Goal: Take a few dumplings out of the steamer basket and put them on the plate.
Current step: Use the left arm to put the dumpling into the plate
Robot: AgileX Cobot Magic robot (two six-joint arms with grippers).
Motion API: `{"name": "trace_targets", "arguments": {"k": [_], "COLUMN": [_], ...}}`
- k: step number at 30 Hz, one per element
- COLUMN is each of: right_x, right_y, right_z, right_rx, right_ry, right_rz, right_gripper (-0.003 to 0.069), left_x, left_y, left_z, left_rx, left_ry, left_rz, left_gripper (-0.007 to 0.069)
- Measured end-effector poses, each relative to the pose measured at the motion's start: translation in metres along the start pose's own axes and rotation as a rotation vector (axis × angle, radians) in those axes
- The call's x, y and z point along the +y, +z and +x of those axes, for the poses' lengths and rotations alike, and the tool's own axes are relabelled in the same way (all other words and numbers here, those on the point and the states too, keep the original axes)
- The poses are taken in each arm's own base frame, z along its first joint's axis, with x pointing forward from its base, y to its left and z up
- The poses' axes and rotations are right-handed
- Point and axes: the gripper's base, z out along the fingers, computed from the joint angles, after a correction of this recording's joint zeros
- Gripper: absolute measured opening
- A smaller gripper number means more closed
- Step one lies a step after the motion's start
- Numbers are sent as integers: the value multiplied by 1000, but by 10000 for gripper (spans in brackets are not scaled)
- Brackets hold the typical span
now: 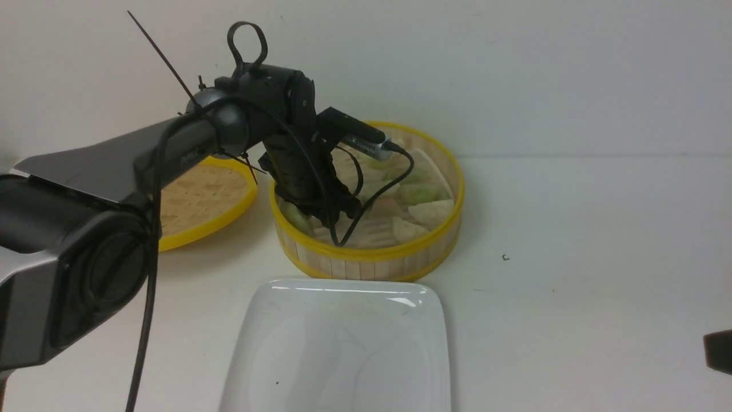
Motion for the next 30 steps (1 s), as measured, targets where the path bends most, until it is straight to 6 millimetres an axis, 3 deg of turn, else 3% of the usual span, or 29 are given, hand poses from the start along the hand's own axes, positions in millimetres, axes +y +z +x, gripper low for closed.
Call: {"name": "trace_targets", "arguments": {"k": [4,5,6,9,11,12,15,16,17,19,20,21,23,26,27,30], "right_x": [0,0,0,0,0,0,0,0,0,0,0,0,0,0,0,0], "right_y": [0,0,0,0,0,0,0,0,0,0,0,0,0,0,0,0], "right_z": [0,0,0,0,0,0,0,0,0,0,0,0,0,-1,-1,-2], "right_rx": [0,0,0,1,1,1,0,0,0,-1,-1,-2,-3,-6,-6,-17], "right_ry": [-10,-12,-15,-15,-15,-15,-15,-15,-15,-15,-15,-15,-15,-19,-19,-31], "right_rz": [0,0,0,0,0,0,0,0,0,0,0,0,1,1,1,4], "right_gripper": [-12,-12,-12,-12,-12,-12,-12,-12,-12,-12,-12,-12,-12,-12,-12,-12], "left_x": [-1,-1,-2,-2,-4,-5,-12,-14,-15,-25,-26,-34,-39,-60,-62,-86], "left_y": [0,-2,-5,-23,-51,-55,-122,-140,-140,-177,-177,-181,-178,-142,-140,-99], "left_z": [0,0,0,-4,-8,-9,-17,-15,-15,3,3,24,36,80,82,112], "left_rx": [3,17,32,55,44,39,-91,-121,-122,-147,-147,-99,-59,142,154,276], "left_ry": [-12,-26,-31,-41,-52,-54,-67,-70,-72,-89,-90,-105,-112,-109,-103,-57], "left_rz": [8,17,23,37,58,64,111,124,129,191,195,235,251,292,295,312], "left_gripper": [269,199,183,185,185,185,185,185,185,185,185,185,185,185,185,185]}}
